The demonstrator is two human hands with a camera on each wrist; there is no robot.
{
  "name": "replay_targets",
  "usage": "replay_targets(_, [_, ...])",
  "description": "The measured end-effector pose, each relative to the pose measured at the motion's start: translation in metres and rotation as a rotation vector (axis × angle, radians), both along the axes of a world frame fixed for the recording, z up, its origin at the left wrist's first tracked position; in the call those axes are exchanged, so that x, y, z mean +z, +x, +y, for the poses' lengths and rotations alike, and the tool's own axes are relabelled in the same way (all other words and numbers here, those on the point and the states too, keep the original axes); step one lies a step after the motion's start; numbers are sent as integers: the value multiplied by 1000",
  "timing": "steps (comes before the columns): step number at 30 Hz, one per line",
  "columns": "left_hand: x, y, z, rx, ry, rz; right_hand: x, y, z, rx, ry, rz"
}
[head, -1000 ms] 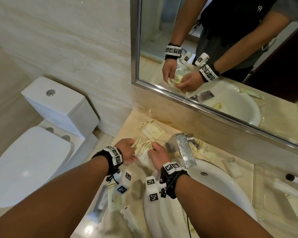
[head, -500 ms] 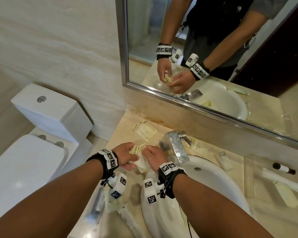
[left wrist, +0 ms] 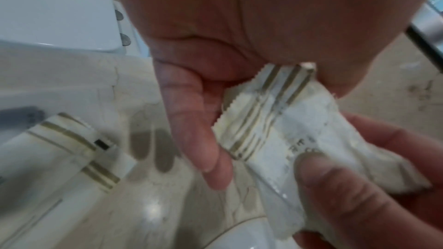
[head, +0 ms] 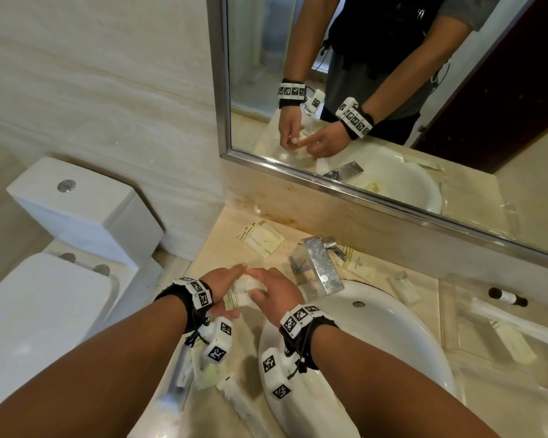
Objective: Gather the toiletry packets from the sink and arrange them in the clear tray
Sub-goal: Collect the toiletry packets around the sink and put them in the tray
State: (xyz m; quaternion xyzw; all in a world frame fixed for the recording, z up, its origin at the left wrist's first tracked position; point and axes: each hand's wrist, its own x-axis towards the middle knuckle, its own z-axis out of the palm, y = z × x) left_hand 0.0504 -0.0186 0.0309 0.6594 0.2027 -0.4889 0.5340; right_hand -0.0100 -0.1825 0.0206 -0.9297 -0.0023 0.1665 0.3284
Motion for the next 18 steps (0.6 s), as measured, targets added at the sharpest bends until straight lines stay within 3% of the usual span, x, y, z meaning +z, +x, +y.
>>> replay_targets(5, [8, -2, 1, 108, 40, -8, -5, -4, 3, -53, 34, -33])
replay_targets(9, [4, 0, 3, 144, 46, -20, -8, -4, 2, -266, 245, -33])
replay_targets(12, [4, 0, 0, 144, 33, -41, -7, -3, -1, -397, 272, -29])
replay_targets(18, [17, -13, -5, -48, 188, -110, 11, -13, 1, 5, 67, 27])
